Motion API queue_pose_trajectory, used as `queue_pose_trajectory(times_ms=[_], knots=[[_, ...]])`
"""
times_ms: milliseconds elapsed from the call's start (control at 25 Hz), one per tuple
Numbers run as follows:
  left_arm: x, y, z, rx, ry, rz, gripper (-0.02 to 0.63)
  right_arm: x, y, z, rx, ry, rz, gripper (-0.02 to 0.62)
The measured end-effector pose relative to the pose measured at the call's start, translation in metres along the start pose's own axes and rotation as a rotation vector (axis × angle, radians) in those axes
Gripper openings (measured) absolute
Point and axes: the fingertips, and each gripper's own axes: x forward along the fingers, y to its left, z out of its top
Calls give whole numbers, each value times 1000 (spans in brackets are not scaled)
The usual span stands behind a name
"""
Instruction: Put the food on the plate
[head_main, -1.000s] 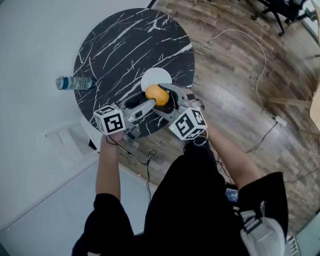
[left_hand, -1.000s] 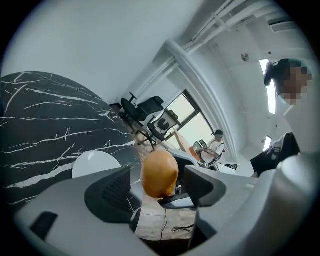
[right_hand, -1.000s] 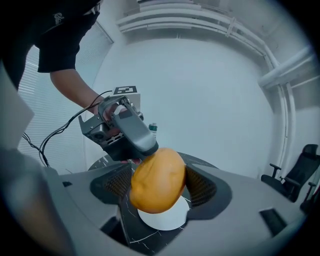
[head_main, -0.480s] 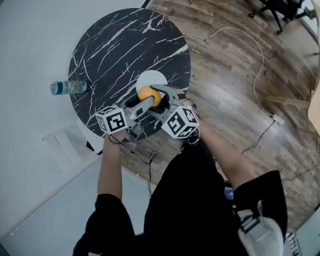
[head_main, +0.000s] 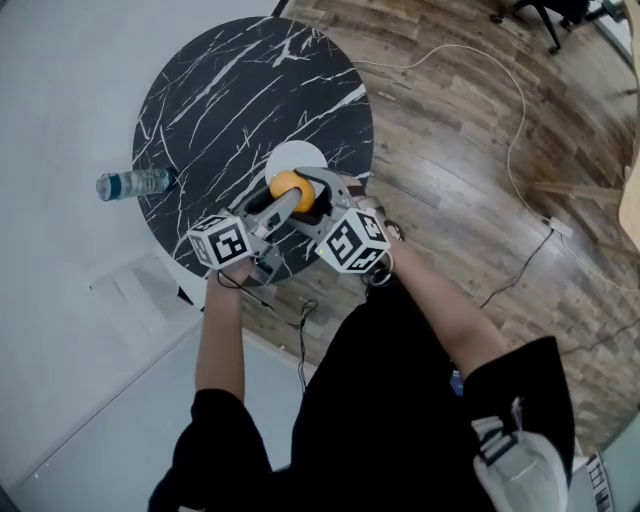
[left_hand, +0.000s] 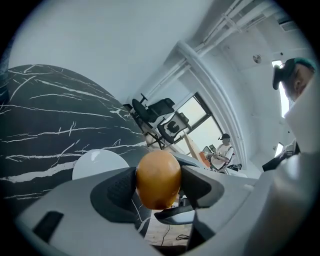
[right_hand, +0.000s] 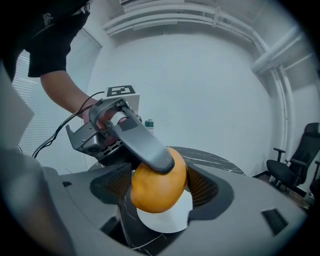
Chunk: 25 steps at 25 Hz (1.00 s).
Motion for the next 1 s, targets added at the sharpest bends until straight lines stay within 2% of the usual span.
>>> queue_pose_trajectory(times_ms=[160, 280, 360, 480, 520, 600, 640, 840, 1000], knots=[[-1, 2, 6, -4, -23, 18, 279, -3, -4, -5, 26, 17, -31, 333], [-5, 9, 10, 35, -31, 80, 279, -10, -7, -14, 65, 34, -56, 333], [-9, 16, 12, 97, -17, 155, 279, -15, -6, -23, 104, 52, -63, 333], [-16, 26, 16, 261, 14, 285, 279, -22, -2, -37, 189, 96, -25, 331], [-16, 27, 18, 315, 23, 316, 279, -25, -2, -40, 208, 104, -24, 290], [-16, 26, 20, 400, 42, 361, 279, -31, -7, -44, 220, 106, -45, 82], [-15, 25, 21, 434, 49, 381, 279, -34, -9, -45, 220, 109, -56, 15], [-15, 30, 28, 579, 66, 508, 279, -38, -28, -58, 209, 160, -148, -3], [-19, 39, 31, 733, 69, 645, 279, -43, -29, -58, 236, 151, -156, -3]])
